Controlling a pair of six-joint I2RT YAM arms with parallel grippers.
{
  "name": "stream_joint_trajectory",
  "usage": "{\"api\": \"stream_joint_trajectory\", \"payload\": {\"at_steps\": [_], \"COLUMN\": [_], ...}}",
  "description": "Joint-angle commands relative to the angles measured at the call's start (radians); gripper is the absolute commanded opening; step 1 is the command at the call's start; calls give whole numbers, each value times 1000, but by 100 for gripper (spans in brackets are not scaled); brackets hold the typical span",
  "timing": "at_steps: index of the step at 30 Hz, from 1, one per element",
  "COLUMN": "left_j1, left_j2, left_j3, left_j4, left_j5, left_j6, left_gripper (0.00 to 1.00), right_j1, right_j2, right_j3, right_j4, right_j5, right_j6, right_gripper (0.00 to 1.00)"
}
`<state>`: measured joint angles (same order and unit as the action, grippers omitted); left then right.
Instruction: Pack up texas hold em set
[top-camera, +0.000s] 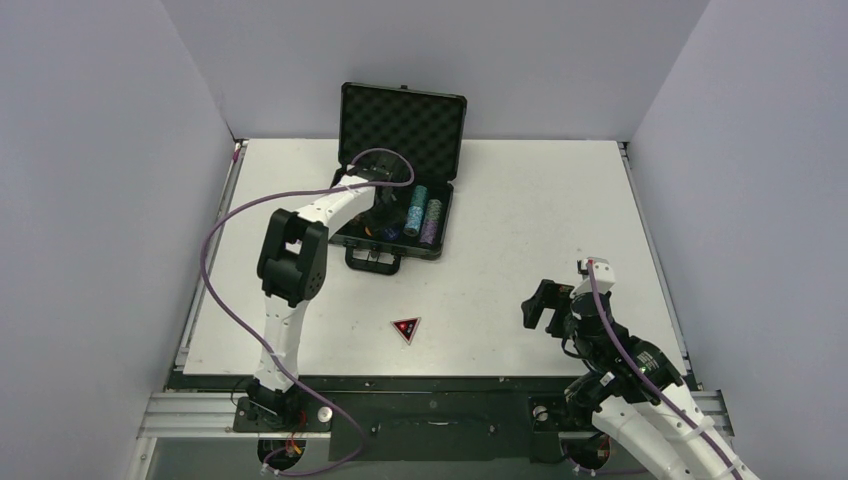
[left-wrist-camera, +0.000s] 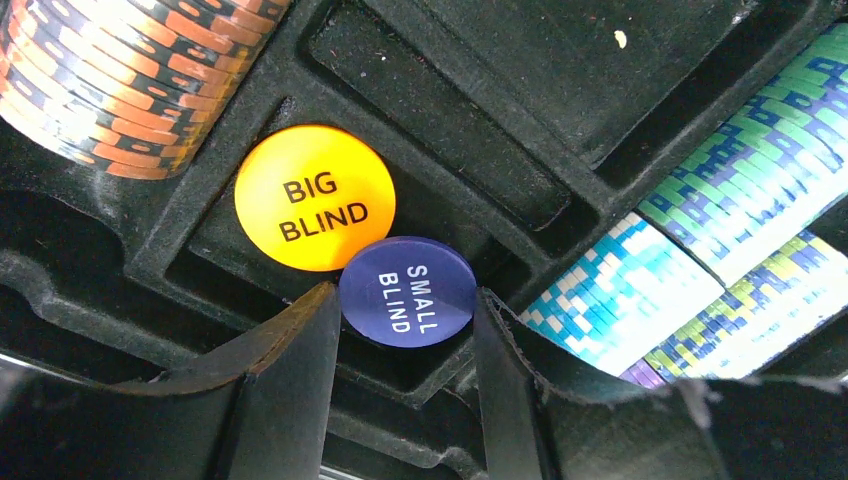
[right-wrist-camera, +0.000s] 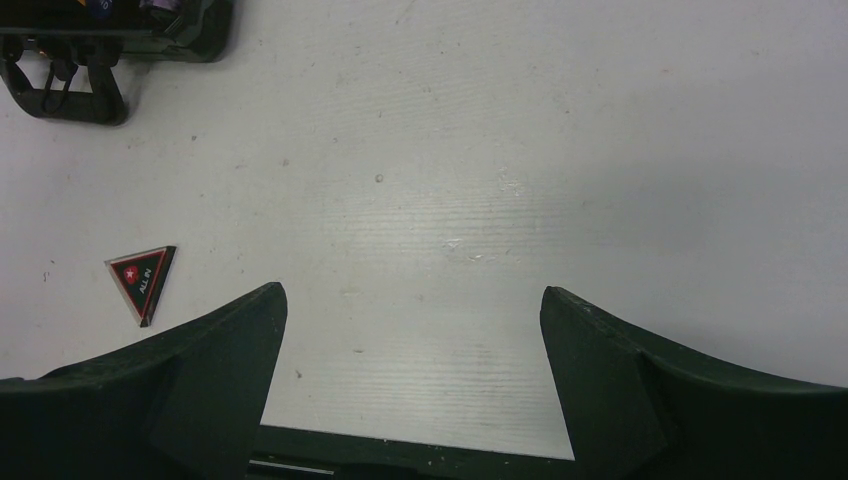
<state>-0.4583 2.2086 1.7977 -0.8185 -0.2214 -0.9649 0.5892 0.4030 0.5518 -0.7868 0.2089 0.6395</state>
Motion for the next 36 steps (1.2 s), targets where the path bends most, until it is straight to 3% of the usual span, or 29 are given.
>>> {"api": "stream_joint_trajectory", "payload": {"at_steps": [1, 8, 15, 22, 30, 36], "left_j1": [-10, -16, -25, -25, -24, -23], "left_j2": [6, -10, -78, -132, -270, -441], "left_j3": [45, 25, -42, -11, -28, -201], "left_j4": [-1, 0, 49, 17, -31, 7], "left_j5": [-24, -32, -20, -16, -49, -28], "left_j6": [9, 25, 64, 112, 206, 227], "left_gripper": [28, 41, 65, 78, 79, 78], "right_j1": [8, 8, 8, 8, 7, 6], "right_j2": [1, -3, -9, -18, -22, -12], "right_j3": [43, 39, 29, 14, 5, 26], "right_j4": [10, 6, 9, 21, 23, 8], "right_j5": [5, 17, 37, 46, 82, 114], "right_j6": [-15, -3, 10, 16, 31, 20], "right_gripper": [93, 93, 93, 93, 93, 93]}}
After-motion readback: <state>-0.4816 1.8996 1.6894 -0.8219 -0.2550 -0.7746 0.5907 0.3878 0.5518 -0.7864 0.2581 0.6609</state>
